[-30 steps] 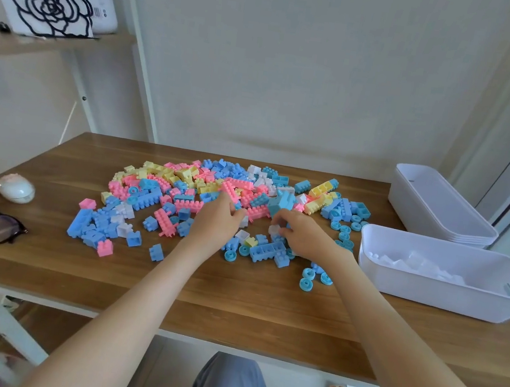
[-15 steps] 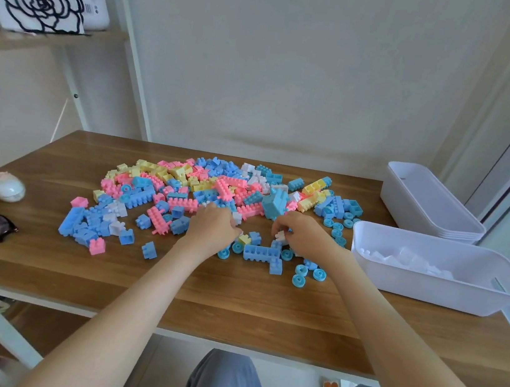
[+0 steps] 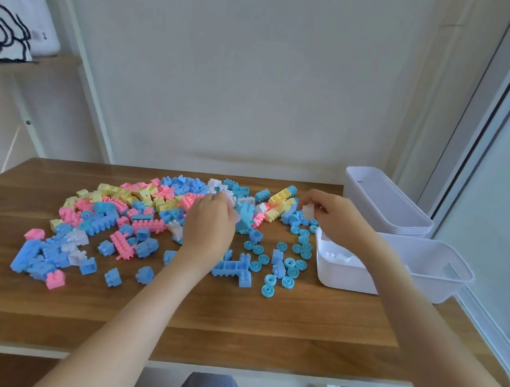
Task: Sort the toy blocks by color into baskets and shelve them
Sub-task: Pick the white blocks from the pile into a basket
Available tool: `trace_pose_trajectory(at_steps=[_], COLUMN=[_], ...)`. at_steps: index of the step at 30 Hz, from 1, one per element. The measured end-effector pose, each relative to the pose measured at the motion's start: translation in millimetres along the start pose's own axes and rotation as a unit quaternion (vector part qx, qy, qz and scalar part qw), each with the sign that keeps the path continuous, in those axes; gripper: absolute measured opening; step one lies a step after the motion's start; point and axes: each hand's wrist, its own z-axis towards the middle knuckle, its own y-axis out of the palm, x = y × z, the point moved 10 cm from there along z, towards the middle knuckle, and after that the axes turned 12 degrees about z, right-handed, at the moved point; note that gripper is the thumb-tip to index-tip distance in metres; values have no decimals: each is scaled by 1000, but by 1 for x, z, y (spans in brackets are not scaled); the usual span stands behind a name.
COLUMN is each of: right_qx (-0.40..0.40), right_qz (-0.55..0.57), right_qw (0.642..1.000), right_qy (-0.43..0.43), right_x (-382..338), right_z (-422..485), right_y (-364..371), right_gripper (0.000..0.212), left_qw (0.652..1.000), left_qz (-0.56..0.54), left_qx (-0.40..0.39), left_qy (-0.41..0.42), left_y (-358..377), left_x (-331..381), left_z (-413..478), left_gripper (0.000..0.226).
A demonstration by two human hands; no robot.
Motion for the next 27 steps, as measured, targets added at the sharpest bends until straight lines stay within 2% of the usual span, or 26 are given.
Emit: trace_pose_trajectory(at_steps=[2,4,6,10,12,14,17,19,23,27], right_qx=[28,43,44,21,-6,-41,-106,-111,-20,42], right_qz=[-17,-28,-30,-30,1,31,24,-19,-99,-99], right_qw=[999,998,997,995,993,990,983,982,990,994], right_qy=[17,29,50,95,117,135,151,153,94,-26], right_x=[19,35,52,80,88,93,100,104,89,32], right_z=[-7,-14,-21,-36,-41,-48,-60,-63,-50,-34], right_y=[-18,-32,-40,-51,-50,-48,-42,-42,-48,-29], right_gripper=[34,31,30,22,22,23,27,33,31,30], left_qw=[997,982,964,940,929,930,932,933,941,968], left_qz=[-70,-167,-218,-249,-217,-160,-129,-156,-236,-186], left_qx=[-15,-88,-147,-216,-276,-299,-299,-283,-202,-84], left_qy=[15,24,40,89,114,141,160,157,136,144], left_y=[-4,5,18,44,60,69,72,70,52,28], left_x=[25,56,89,148,168,180,183,176,153,117], left_z=[4,2,-3,-14,-22,-26,-31,-32,-28,-28], left_gripper=[15,11,11,13,19,28,32,33,31,40])
